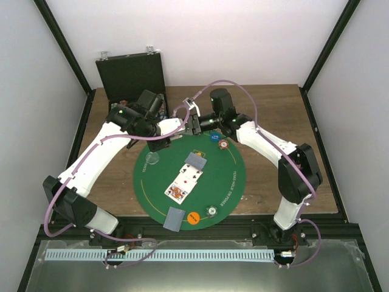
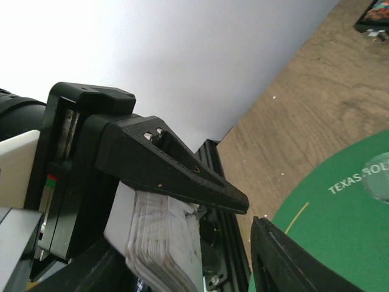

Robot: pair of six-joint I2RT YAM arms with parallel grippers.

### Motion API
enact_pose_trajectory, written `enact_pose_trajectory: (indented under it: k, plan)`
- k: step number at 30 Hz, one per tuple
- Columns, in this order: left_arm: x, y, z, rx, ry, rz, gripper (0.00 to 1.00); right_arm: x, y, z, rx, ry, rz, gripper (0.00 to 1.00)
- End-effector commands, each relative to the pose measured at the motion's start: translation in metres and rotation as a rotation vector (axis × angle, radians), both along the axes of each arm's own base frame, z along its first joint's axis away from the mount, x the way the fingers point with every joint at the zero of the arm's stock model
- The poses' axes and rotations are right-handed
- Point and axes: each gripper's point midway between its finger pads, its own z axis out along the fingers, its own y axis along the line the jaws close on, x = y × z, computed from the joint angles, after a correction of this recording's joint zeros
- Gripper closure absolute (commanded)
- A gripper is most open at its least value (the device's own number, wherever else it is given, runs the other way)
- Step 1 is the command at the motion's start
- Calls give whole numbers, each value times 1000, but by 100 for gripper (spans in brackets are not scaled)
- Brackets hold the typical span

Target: Distribute texas hold em gaming equipment

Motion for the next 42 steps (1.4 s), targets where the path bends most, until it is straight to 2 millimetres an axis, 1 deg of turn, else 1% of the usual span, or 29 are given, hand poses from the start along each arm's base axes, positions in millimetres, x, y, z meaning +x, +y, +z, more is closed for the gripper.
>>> enact_pose_trajectory:
  k: [1,6,11,13,15,18,22,26,27,34,39,42]
  plan:
    - [11,1,-1,11,-47,20,61,12,-12,-3,-84,-33,-90,51]
    - [12,3,-7,27,-47,24,61,13,-15,-5,-104,-36,-106,58]
    - [11,4,-8,29,-46,23,61,20,-24,-4,-133,-57,-149,60]
    - [11,3,-10,31,-41,22,61,19,-25,-3,-128,-55,-144,64]
    - [10,4,-12,33,-37,20,61,18,-25,-1,-119,-53,-135,70]
    - [10,3,-13,35,-33,20,61,18,-25,1,-118,-59,-134,76]
    - [10,4,-14,37,-34,19,61,18,-25,5,-116,-67,-131,81]
    - [9,5,-16,43,-31,19,61,20,-30,7,-129,-74,-148,92]
    - [9,5,-17,44,-29,18,61,20,-32,7,-134,-77,-156,94]
    - [12,9,-25,70,-25,48,61,25,-44,6,-171,-90,-201,99]
    - [13,15,-30,89,-33,64,61,29,-54,11,-197,-120,-239,99]
    - [16,20,-35,92,-31,88,61,32,-66,14,-207,-138,-278,99]
